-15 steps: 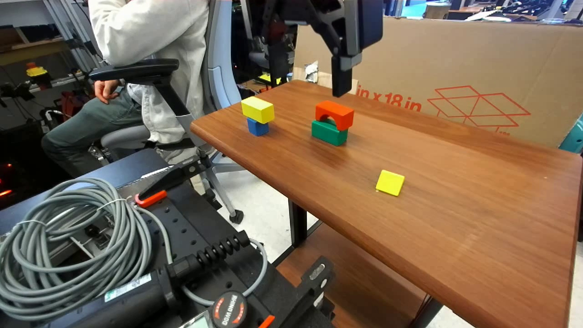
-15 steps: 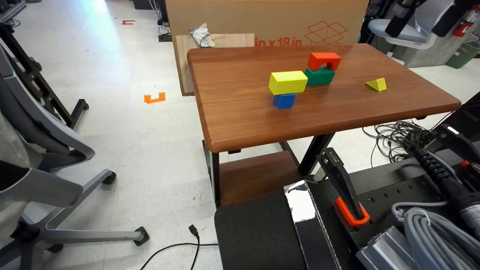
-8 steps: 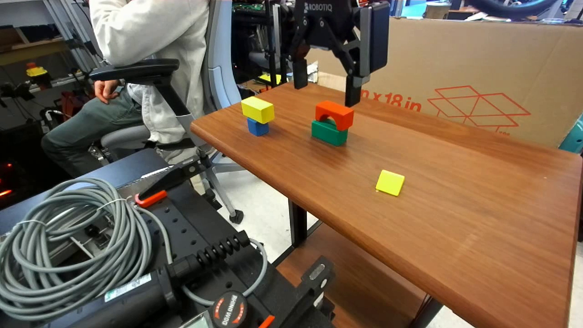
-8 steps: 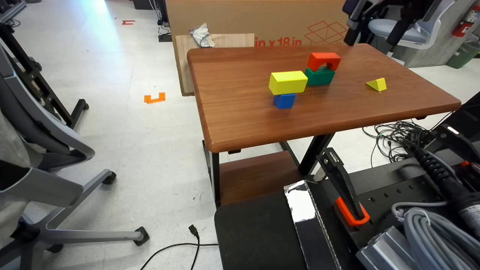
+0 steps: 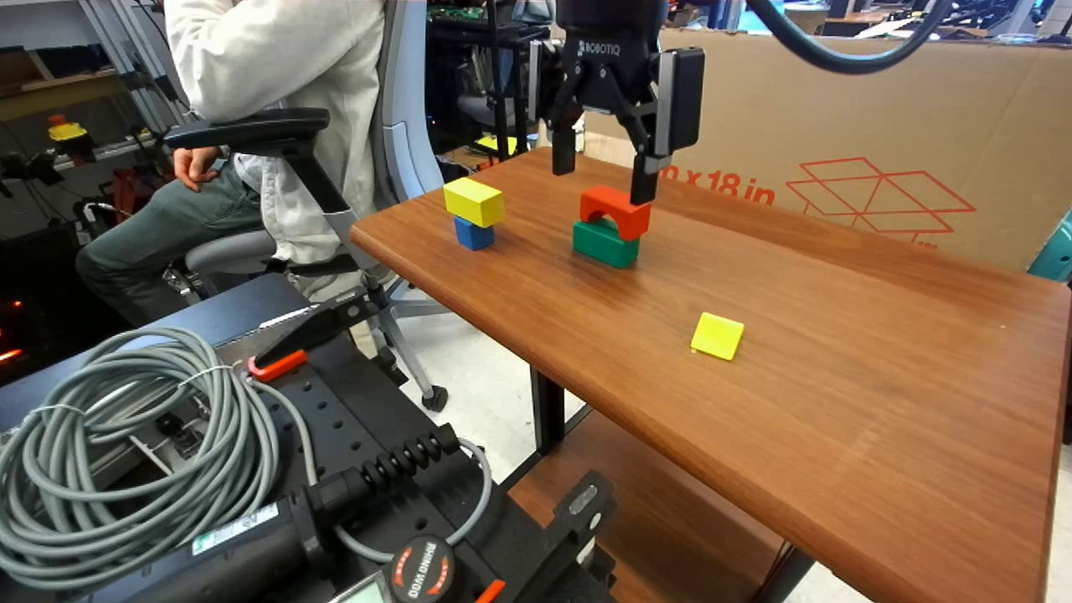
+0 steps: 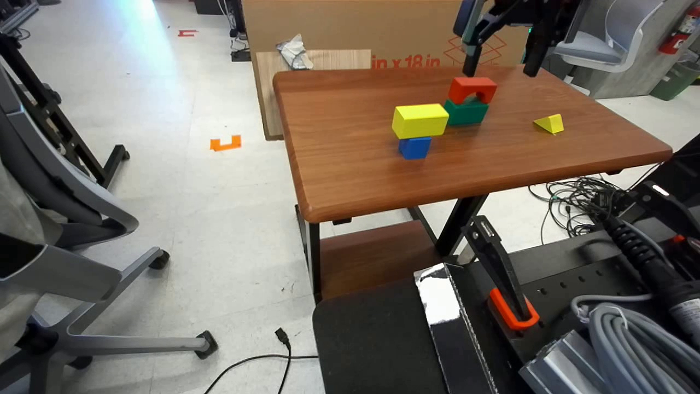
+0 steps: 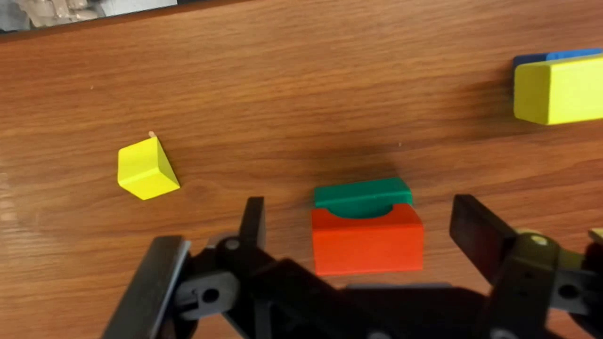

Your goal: Place the orange block on top of the stack on the left, place the green block on top of the orange block

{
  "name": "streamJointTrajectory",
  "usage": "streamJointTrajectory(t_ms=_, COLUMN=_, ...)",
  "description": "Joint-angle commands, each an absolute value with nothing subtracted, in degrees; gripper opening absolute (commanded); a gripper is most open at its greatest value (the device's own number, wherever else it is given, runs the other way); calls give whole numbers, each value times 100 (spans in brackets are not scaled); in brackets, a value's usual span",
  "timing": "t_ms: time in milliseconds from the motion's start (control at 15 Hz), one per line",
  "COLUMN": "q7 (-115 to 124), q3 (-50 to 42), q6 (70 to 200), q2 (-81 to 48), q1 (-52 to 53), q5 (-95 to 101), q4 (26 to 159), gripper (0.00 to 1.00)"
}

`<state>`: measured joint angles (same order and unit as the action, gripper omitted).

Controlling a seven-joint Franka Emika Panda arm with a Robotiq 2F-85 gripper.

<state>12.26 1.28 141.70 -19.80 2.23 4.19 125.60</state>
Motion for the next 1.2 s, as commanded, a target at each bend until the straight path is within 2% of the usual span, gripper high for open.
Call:
streamJointTrajectory(t_ms=0, q7=1499, q3=2, q6=13734, q2=-2389, q1=443, q5=446, q4=11935, gripper=100)
streamJointTrajectory(t_ms=867, q7=1508, q3=-172, q6=13638, q2=-2972, q1=626, q5=552, q4=11317, gripper=100)
streamJointTrajectory(t_ms=933, q7=1506, q3=-175, q6=13621, q2=-3003, q1=628, q5=550, q4=11292, gripper=76)
streamJointTrajectory(t_ms=1000, q7=1513, q3=-183, q6=13625, q2=-3035, q1=643, q5=568, q4=11278, gripper=74)
streamJointTrajectory(t_ms=1133, q7=1519, q3=-190, q6=13631, q2=-3084, q1=666, q5=587, q4=11263, gripper=58)
